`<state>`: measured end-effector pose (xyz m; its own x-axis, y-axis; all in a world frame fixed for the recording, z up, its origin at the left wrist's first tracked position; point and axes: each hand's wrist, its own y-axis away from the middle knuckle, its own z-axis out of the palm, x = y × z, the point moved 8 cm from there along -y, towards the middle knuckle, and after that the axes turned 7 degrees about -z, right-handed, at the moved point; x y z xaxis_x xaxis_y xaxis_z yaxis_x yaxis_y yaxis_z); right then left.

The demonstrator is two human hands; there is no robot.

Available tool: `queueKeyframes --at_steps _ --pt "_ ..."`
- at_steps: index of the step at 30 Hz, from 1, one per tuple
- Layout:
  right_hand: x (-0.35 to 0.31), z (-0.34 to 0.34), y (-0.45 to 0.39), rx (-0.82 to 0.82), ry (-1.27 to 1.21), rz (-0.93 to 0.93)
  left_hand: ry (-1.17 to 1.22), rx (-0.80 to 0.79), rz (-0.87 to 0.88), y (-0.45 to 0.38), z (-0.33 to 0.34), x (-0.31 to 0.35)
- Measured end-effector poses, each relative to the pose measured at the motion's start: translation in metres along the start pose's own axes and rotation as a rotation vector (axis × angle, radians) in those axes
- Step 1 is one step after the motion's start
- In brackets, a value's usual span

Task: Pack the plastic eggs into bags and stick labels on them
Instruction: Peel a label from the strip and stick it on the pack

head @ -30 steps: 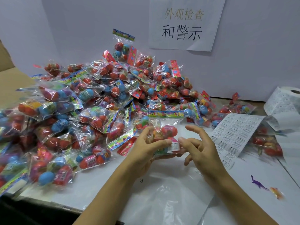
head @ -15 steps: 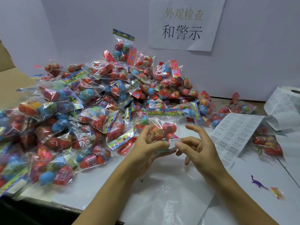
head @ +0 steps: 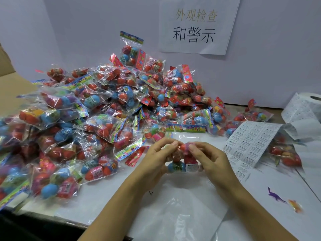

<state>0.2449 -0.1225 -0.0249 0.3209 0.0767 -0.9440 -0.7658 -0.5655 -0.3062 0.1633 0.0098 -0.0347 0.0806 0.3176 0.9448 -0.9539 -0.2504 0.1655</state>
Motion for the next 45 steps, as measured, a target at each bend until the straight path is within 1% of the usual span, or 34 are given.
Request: queueKeyframes --at_steps 4,8,13,16,19,22,25,29,33,36,40,42,45 --pt "0.002 -0.006 -0.002 0.064 -0.061 0.017 -0.007 0.038 -0.016 -0.001 -0.001 -0.002" --pt "0.006 -0.009 -0.003 0.062 -0.04 0.039 -0.004 0.048 -0.042 -0.003 0.0 -0.004" --pt "0.005 -0.01 -0.002 0.102 -0.085 0.072 0.094 0.024 -0.043 -0.003 -0.003 -0.003" --pt "0.008 -0.007 -0.002 0.06 -0.152 0.121 0.146 0.01 -0.023 -0.003 -0.004 -0.002" --pt "0.007 -0.001 -0.002 0.007 -0.168 0.154 0.182 0.042 -0.005 -0.005 -0.008 -0.001" --pt "0.008 -0.002 -0.002 -0.005 -0.156 0.142 0.181 0.055 0.001 -0.006 -0.011 -0.001" --pt "0.005 -0.005 -0.003 -0.002 -0.148 0.089 0.159 0.044 0.008 -0.006 -0.01 0.0" --pt "-0.003 -0.002 -0.004 -0.05 -0.256 -0.003 0.128 0.063 0.067 -0.004 -0.014 0.004" --pt "0.0 -0.004 -0.005 -0.004 -0.182 -0.008 0.139 0.075 0.072 -0.004 -0.016 0.005" --pt "0.006 -0.014 -0.005 0.11 -0.101 0.031 0.151 0.096 0.051 -0.004 -0.017 0.002" --pt "0.003 -0.029 -0.001 0.25 0.057 -0.013 0.214 0.177 0.016 -0.003 -0.023 -0.001" --pt "0.0 -0.028 -0.001 0.223 0.087 -0.039 0.255 0.173 -0.003 -0.003 -0.023 -0.001" --pt "0.0 -0.016 -0.002 0.122 0.07 -0.019 0.244 0.089 0.004 -0.002 -0.015 0.005"
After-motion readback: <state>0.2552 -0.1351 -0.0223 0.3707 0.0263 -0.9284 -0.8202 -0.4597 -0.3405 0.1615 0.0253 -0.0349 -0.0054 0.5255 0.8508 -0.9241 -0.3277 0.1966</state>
